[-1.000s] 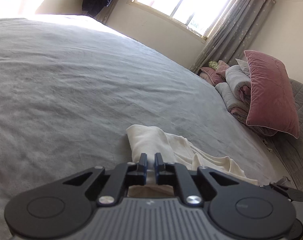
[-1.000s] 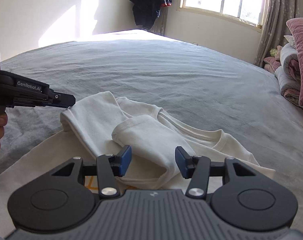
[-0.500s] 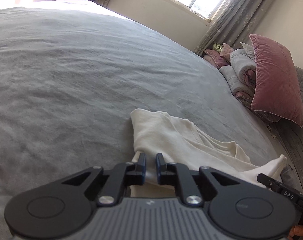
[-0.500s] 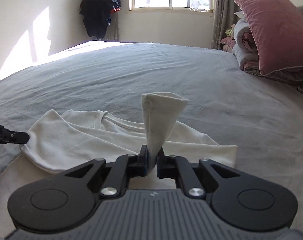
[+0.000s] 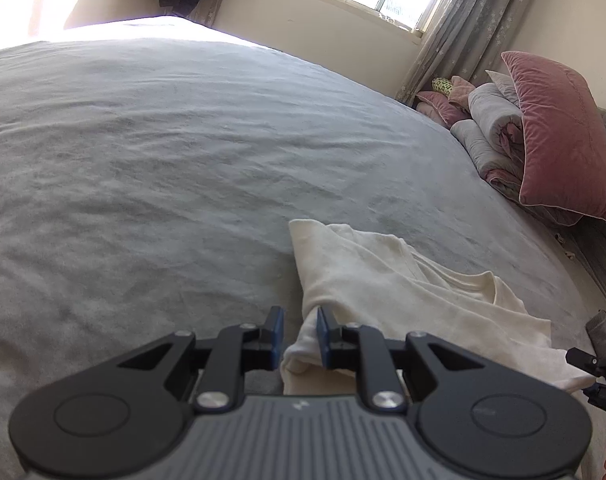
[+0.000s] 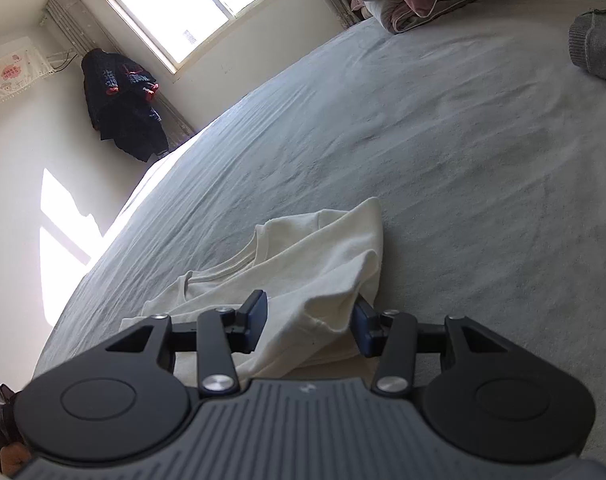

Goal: Fold clothes

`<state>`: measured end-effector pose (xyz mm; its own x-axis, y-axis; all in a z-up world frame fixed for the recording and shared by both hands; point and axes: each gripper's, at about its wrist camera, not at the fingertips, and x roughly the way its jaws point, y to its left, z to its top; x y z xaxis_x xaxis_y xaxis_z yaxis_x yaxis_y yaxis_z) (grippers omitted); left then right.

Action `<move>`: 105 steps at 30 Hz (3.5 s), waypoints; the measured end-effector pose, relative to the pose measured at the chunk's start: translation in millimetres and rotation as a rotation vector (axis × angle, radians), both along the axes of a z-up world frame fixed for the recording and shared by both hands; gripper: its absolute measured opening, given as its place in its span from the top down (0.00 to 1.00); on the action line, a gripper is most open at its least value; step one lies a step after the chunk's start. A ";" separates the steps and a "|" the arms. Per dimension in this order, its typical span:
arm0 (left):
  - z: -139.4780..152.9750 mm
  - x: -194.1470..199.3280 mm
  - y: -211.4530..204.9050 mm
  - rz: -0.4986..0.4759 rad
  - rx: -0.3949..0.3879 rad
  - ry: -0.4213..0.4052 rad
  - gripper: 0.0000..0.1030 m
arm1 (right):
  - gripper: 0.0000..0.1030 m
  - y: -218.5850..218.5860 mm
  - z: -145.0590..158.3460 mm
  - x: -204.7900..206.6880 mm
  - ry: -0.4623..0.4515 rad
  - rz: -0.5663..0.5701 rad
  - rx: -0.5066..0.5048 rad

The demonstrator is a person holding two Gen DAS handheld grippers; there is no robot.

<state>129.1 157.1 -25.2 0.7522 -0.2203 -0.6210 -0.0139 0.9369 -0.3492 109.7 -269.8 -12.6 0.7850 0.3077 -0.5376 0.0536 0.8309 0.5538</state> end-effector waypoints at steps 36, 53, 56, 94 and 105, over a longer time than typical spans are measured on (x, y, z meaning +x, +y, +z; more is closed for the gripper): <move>-4.3 -7.9 -17.1 -0.243 -0.003 0.048 0.98 | 0.74 12.9 5.7 22.2 -0.009 0.049 -0.459; -8.5 2.5 10.5 -0.131 -0.091 0.051 0.78 | 0.51 230.1 29.2 122.1 -0.119 0.732 -0.311; -10.9 5.4 14.4 -0.140 -0.126 0.065 0.77 | 0.51 259.7 18.7 138.9 -0.090 0.779 -0.347; 12.5 8.3 -47.1 -0.204 0.157 -0.114 0.87 | 0.52 60.7 27.0 30.6 -0.131 0.207 -0.544; -17.7 39.9 -44.4 -0.152 0.185 -0.077 0.97 | 0.62 28.0 -2.5 27.1 -0.075 0.177 -0.517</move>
<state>169.0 112.6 -42.9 0.7655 -0.2224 -0.6038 0.1524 0.9743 -0.1657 136.7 -241.8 -15.1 0.7873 0.1489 -0.5984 -0.1353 0.9885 0.0680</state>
